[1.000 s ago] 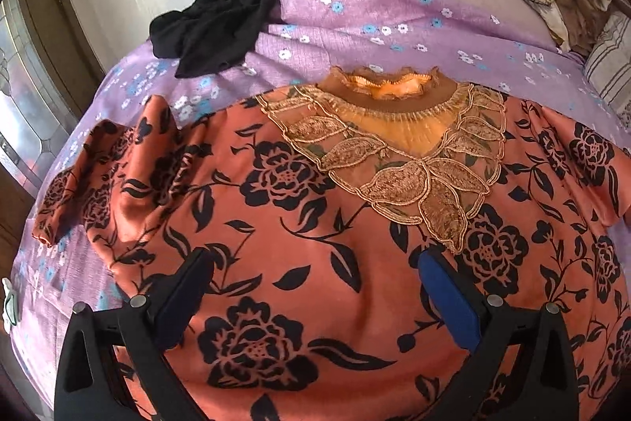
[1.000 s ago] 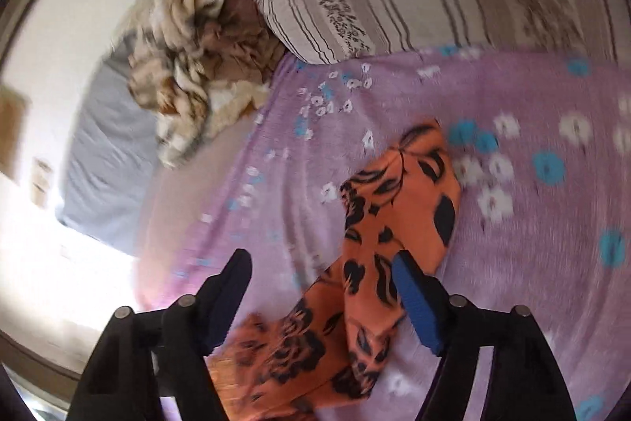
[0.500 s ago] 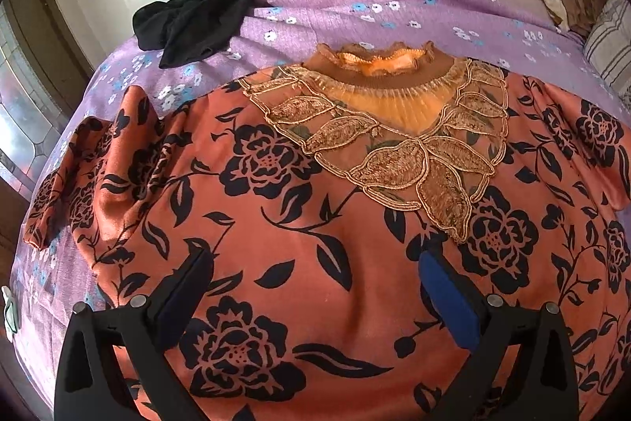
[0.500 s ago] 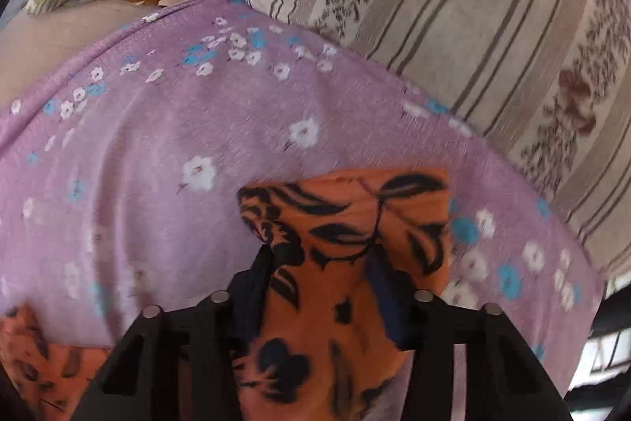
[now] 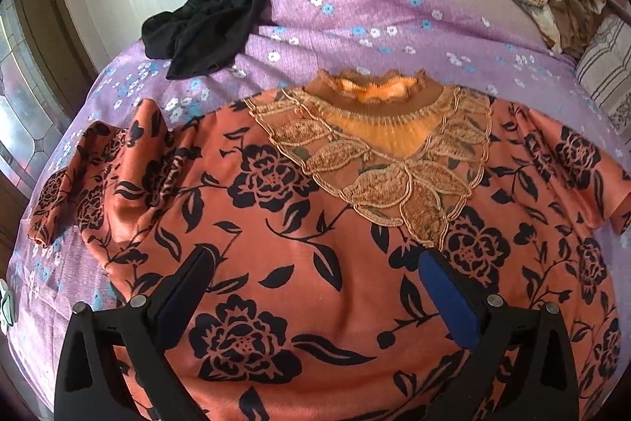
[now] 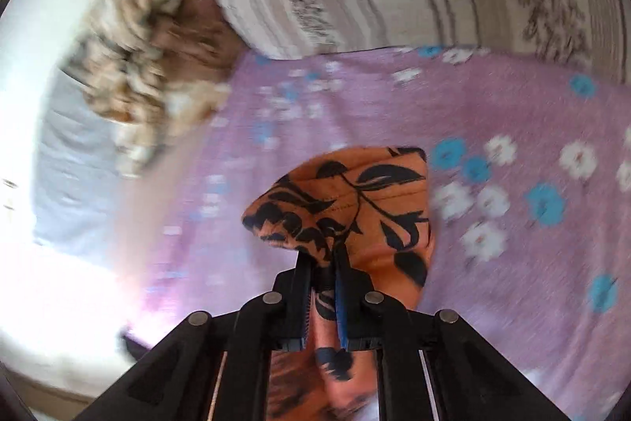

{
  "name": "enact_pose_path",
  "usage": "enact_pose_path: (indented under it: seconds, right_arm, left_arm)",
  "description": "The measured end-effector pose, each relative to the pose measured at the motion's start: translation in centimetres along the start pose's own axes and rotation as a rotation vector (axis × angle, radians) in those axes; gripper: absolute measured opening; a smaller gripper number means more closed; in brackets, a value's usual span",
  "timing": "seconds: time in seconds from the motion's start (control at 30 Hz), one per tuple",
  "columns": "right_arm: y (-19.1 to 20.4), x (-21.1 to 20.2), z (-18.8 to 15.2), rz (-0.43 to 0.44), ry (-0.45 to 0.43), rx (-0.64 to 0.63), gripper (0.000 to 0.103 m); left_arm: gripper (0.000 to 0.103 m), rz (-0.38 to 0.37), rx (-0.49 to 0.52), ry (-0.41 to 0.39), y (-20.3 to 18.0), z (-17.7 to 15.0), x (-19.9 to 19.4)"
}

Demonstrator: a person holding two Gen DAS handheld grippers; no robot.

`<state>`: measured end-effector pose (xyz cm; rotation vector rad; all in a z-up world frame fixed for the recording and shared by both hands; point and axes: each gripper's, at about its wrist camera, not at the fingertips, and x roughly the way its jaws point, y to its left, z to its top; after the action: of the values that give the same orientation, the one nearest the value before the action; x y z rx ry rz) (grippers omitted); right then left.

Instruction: Fold small clothes

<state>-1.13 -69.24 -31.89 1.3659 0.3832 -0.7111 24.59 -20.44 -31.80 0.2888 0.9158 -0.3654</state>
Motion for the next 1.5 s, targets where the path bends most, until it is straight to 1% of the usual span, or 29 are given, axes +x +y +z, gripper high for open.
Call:
enact_pose_path:
  seconds: [0.03, 0.17, 0.2, 0.23, 0.33, 0.4, 0.43, 0.5, 0.53, 0.63, 0.73, 0.77, 0.8, 0.83, 0.87, 0.9, 0.93, 1.0, 1.03, 1.1, 1.17, 1.2, 1.23, 1.27, 1.33, 1.43, 1.5]
  right_arm:
    - [0.2, -0.8, -0.3, 0.076, 0.013, 0.016, 0.011]
    - [3.0, -2.2, -2.3, 0.302, 0.054, 0.012, 0.011]
    - [3.8, -2.4, -3.0, 0.343, 0.063, 0.004, 0.011]
    - [5.5, -2.4, -4.4, 0.395, 0.084, -0.012, 0.011]
    - [9.5, -2.0, -8.1, 0.479, 0.159, -0.068, 0.011]
    - [12.0, -0.9, -10.6, 0.506, 0.216, -0.125, 0.011]
    - [14.0, -0.5, -12.6, 0.517, 0.258, -0.174, 0.011]
    - [16.7, 0.2, -15.8, 0.534, 0.32, -0.244, 0.011]
    - [18.5, 0.6, -18.2, 0.546, 0.366, -0.291, 0.011]
    - [22.0, 1.7, -23.8, 0.588, 0.47, -0.375, 0.011]
    - [25.2, 3.0, -29.8, 0.635, 0.575, -0.448, 0.011]
    - [25.8, 3.2, -31.5, 0.644, 0.6, -0.466, 0.015]
    - [26.4, 3.6, -33.2, 0.65, 0.626, -0.486, 0.016]
    - [26.9, 4.0, -35.6, 0.64, 0.666, -0.514, 0.02]
    - [27.2, 4.4, -37.1, 0.636, 0.709, -0.53, 0.039]
    - [27.5, 5.1, -38.1, 0.636, 0.757, -0.534, 0.077]
    - [27.5, 6.0, -39.3, 0.647, 0.826, -0.506, 0.089]
    - [26.6, 6.0, -39.9, 0.676, 0.853, -0.449, 0.089]
    - [26.5, 5.7, -39.9, 0.698, 0.843, -0.45, 0.089]
    - [26.3, 5.1, -39.2, 0.706, 0.791, -0.464, 0.089]
    - [25.8, 4.9, -37.1, 0.681, 0.72, -0.479, 0.089]
    - [25.2, 4.7, -36.1, 0.649, 0.682, -0.49, 0.089]
    - [24.4, 4.4, -34.4, 0.576, 0.617, -0.507, 0.088]
    - [23.7, 3.9, -33.4, 0.521, 0.575, -0.518, 0.087]
    - [22.0, 4.4, -30.8, 0.408, 0.493, -0.51, 0.085]
    - [19.7, 6.0, -27.4, 0.302, 0.458, -0.462, 0.079]
    - [18.4, 7.1, -25.7, 0.222, 0.446, -0.435, 0.075]
  left_arm:
    - [0.103, 0.0, -0.006, -0.007, 0.2, 0.1, -0.3]
    - [0.103, 0.011, -0.043, -0.028, 1.9, 0.4, -1.3]
    - [0.103, 0.014, -0.054, -0.031, 2.4, 0.5, -1.5]
    - [0.103, 0.019, -0.072, -0.037, 3.2, 0.6, -1.8]
    - [0.103, 0.061, -0.126, -0.058, 5.9, 1.1, -2.5]
    - [0.103, 0.116, -0.162, -0.066, 8.2, 1.3, -2.8]
    - [0.103, 0.15, -0.187, -0.065, 9.6, 1.4, -2.9]
    - [0.103, 0.209, -0.253, -0.055, 12.9, 1.4, -3.0]
    - [0.103, 0.233, -0.28, -0.049, 14.2, 1.4, -3.0]
    - [0.103, 0.307, -0.383, -0.027, 19.0, 0.7, -3.1]
    - [0.103, 0.344, -0.461, -0.013, 22.1, -0.2, -3.3]
    - [0.103, 0.347, -0.484, -0.008, 23.0, -0.5, -3.3]
    - [0.103, 0.348, -0.497, -0.003, 23.3, -0.6, -3.2]
    - [0.103, 0.351, -0.507, 0.0, 23.8, -0.8, -3.2]
    - [0.103, 0.354, -0.51, 0.001, 24.0, -0.9, -3.3]
    - [0.103, 0.357, -0.509, 0.0, 24.1, -1.0, -3.3]
    - [0.103, 0.36, -0.506, -0.006, 24.1, -1.1, -3.5]
    - [0.103, 0.355, -0.501, -0.018, 23.8, -0.7, -3.6]
    - [0.103, 0.349, -0.492, -0.025, 23.5, -0.6, -3.7]
    - [0.103, 0.335, -0.466, -0.04, 22.5, -0.2, -3.8]
    - [0.103, 0.322, -0.416, -0.059, 21.0, 0.3, -3.8]
    - [0.103, 0.313, -0.392, -0.068, 20.2, 0.6, -3.8]
    - [0.103, 0.291, -0.36, -0.079, 19.0, 0.9, -3.7]
    - [0.103, 0.271, -0.336, -0.084, 18.1, 1.2, -3.7]
    - [0.103, 0.233, -0.274, -0.076, 15.9, 1.7, -3.1]
    - [0.103, 0.2, -0.224, -0.017, 13.5, 2.2, -1.2]
    - [0.103, 0.187, -0.209, 0.023, 12.2, 2.2, 0.0]
